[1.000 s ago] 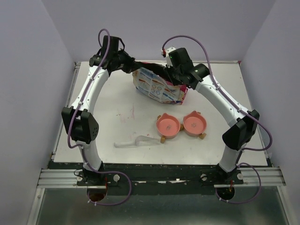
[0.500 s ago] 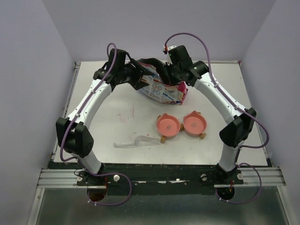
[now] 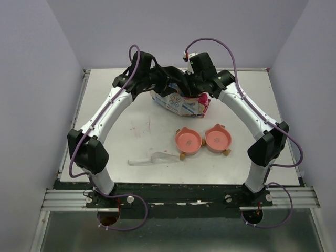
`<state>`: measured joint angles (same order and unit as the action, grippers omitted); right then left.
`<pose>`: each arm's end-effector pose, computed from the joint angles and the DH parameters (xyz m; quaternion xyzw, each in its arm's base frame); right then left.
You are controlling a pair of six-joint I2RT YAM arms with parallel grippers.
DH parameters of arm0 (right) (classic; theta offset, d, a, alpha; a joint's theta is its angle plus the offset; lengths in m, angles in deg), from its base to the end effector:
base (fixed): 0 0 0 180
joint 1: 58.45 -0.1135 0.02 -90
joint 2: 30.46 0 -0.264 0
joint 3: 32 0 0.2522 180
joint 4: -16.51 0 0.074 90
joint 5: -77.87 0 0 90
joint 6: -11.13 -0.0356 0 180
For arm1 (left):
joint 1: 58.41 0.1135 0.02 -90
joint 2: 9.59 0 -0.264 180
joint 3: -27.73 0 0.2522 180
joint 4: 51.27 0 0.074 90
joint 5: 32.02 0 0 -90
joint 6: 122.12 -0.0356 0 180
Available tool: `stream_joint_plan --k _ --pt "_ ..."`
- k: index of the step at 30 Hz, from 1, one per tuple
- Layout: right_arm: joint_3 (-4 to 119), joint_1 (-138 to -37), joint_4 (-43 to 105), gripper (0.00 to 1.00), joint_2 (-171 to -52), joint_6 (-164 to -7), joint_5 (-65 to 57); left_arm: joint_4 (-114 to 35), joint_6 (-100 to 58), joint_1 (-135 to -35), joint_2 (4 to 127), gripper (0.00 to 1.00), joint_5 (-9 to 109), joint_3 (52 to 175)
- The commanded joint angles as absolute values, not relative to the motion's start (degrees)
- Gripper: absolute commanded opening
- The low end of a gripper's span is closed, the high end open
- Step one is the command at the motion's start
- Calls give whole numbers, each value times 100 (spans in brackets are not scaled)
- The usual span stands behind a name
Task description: Serve the pet food
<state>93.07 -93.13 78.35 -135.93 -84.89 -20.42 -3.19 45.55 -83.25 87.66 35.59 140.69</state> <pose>0.3392 0.2284 0.3791 -0.1974 0.8909 0.0784 0.4015 0.3450 -0.1746 0.3864 -0.2986 0.8114 -0.4752 0.1632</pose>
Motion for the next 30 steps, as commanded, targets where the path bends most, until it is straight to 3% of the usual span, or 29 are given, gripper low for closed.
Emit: stream_joint_plan --k 1,8,10,13,17,21,25,30 --pt "9347 -9361 7958 0 -13461 -8564 -1670 -166 4550 -8407 9104 48 3767 14229" --pt "9601 -9361 8055 0 -13663 -8581 -1749 327 4039 -8442 9368 45 3829 14530" --pt "9698 -9361 8072 3 -13707 -8599 -1775 248 3952 -8434 9315 34 3855 14415" --pt "9883 -9361 8055 19 -13830 -8590 -1810 353 3759 -8451 9245 15 3899 14388" --pt "9935 -9361 7739 32 -14023 -8389 -1671 265 3740 -8451 9026 2 3908 14099" --pt "10593 -9361 7686 40 -14479 -8204 -1722 423 3609 -8460 8981 0 3926 14186" --pt "11402 -9361 7957 41 -14972 -7984 -1819 547 3565 -8460 8893 0 3961 14177" --pt "11421 -9361 7914 41 -15034 -7747 -2232 591 3521 -8460 8727 0 3987 14011"
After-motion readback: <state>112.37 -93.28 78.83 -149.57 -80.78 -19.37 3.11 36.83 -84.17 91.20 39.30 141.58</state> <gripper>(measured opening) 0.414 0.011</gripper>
